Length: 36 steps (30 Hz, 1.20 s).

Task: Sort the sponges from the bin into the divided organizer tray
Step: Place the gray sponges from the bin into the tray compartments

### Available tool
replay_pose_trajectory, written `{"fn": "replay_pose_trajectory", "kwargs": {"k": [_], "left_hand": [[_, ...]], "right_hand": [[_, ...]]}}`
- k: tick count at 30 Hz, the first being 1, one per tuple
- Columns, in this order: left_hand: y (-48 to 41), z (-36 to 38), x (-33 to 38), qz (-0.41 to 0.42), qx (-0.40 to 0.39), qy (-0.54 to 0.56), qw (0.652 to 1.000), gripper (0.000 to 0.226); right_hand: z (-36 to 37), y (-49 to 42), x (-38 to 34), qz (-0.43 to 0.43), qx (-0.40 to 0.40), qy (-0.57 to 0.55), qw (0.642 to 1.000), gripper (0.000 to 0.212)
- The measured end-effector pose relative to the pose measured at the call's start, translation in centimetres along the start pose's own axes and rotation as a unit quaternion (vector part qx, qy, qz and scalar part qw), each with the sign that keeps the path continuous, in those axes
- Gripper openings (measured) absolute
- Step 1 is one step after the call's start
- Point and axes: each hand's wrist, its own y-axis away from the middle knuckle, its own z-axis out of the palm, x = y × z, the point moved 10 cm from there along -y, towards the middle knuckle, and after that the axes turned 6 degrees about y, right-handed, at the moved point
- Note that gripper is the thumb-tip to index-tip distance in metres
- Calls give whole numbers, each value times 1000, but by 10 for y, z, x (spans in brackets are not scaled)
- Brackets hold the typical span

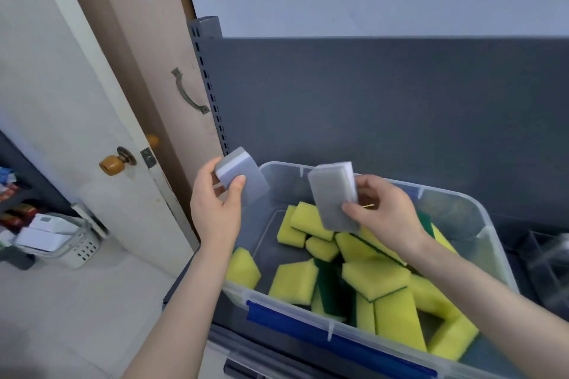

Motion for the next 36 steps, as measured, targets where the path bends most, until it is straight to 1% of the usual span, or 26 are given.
{"fn": "replay_pose_trajectory", "kwargs": {"k": [1,2,3,5,6,8,9,12,13,15,16,18,20,22,24,25,27,28,30,33,34,36], "left_hand": [[0,2,1,4,-6,0,1000,40],[0,5,1,5,-13,-2,1000,39],[1,7,1,7,-21,-5,1000,40],[3,13,1,11,-41,-10,999,41],[4,15,0,13,-51,-10,999,41],[6,19,0,17,-66,-11,998,41],[7,20,1,19,-71,-14,997,41],[9,23,3,22,-83,-24,996,40],[10,24,4,24,-89,-27,995,41],[12,27,7,30,-103,-36,994,40],[13,29,8,35,-110,-42,992,39],[15,32,10,42,-124,-54,990,39],[16,36,10,42,-139,-62,988,39],[17,38,9,38,-150,-65,986,40],[19,41,9,39,-160,-70,984,39],[21,42,10,40,-165,-71,983,38],[22,44,12,43,-175,-72,981,37],[22,44,14,45,-178,-70,980,37],[22,45,23,59,-183,-67,979,37],[26,53,43,65,-195,-49,977,36],[29,58,51,62,-199,-37,977,36],[38,69,69,65,-209,-16,976,37]], "right_hand": [[-14,7,-11,-69,34,68,995,35],[-21,15,-23,-142,56,155,976,38],[-20,24,-30,-207,58,244,946,40],[-1,39,-26,-295,0,366,883,35],[10,44,-19,-312,-47,399,861,27],[26,50,-4,-305,-130,436,837,11],[30,50,0,-295,-148,447,831,10],[34,37,1,-245,-148,472,834,22],[38,32,-2,-234,-146,493,825,25],[49,25,-9,-229,-163,543,791,34],[57,24,-12,-241,-179,571,764,36],[71,23,-14,-266,-216,616,710,31],[81,23,-5,-264,-267,630,680,30],[86,22,4,-245,-314,635,662,32],[86,22,7,-226,-336,628,665,29],[84,23,6,-229,-333,625,668,27],[78,23,-3,-250,-304,617,681,25],[71,23,-8,-258,-281,607,697,26],[48,19,-18,-244,-238,571,747,31],[-7,10,-22,-165,-175,459,855,46],[-27,10,-23,-141,-154,413,887,47],[-64,14,-22,-104,-105,330,932,44]]}}
